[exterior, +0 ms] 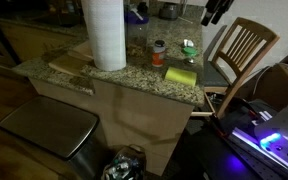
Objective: Put the bottle on top of the green object
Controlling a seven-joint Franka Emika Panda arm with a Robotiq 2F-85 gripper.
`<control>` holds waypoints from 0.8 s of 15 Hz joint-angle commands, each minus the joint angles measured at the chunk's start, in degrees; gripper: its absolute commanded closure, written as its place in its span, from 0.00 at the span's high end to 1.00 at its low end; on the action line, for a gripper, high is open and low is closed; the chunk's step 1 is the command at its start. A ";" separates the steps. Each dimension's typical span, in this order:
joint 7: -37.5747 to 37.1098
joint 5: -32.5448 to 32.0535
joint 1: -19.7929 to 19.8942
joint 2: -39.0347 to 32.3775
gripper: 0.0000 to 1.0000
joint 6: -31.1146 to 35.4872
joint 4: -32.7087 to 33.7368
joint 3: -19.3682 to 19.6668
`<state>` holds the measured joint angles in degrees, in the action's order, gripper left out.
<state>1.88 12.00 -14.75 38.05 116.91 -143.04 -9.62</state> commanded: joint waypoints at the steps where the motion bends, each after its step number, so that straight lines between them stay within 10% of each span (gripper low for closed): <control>1: -0.92 -5.30 0.45 -12.71 1.00 5.61 10.15 -5.66; 12: 0.24 -4.63 -1.89 -14.31 1.00 5.00 11.63 -4.88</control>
<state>0.52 6.91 -15.89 23.71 122.22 -131.44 -15.33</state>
